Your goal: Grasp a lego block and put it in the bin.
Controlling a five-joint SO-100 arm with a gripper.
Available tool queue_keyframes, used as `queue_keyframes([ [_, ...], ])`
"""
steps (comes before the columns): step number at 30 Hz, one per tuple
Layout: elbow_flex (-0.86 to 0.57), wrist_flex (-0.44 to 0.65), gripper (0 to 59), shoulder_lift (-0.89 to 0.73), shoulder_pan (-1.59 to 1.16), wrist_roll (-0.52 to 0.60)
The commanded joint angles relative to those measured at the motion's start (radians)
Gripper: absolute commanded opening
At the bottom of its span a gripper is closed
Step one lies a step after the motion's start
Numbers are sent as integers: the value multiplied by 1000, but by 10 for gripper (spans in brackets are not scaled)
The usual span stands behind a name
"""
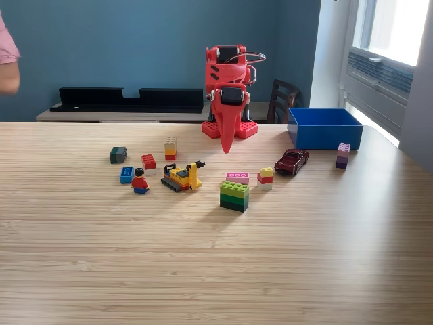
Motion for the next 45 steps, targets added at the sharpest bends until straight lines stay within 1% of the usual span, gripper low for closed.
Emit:
queue_keyframes([
  [1, 0, 5, 0, 3, 8, -3],
  [13, 0, 5, 2, 3, 8, -8],
  [16, 0, 5, 2, 3, -35, -60],
  [18, 2, 5, 1, 3, -43, -74],
  [26, 2, 5, 0, 3, -48, -69],
  [33, 0, 5, 4, 3, -37, -9],
  [38, -21, -5, 86, 2, -26, 54],
  [40, -51, -8, 97, -2, -26, 71],
  [45, -169, -6, 104, -6, -18, 120],
])
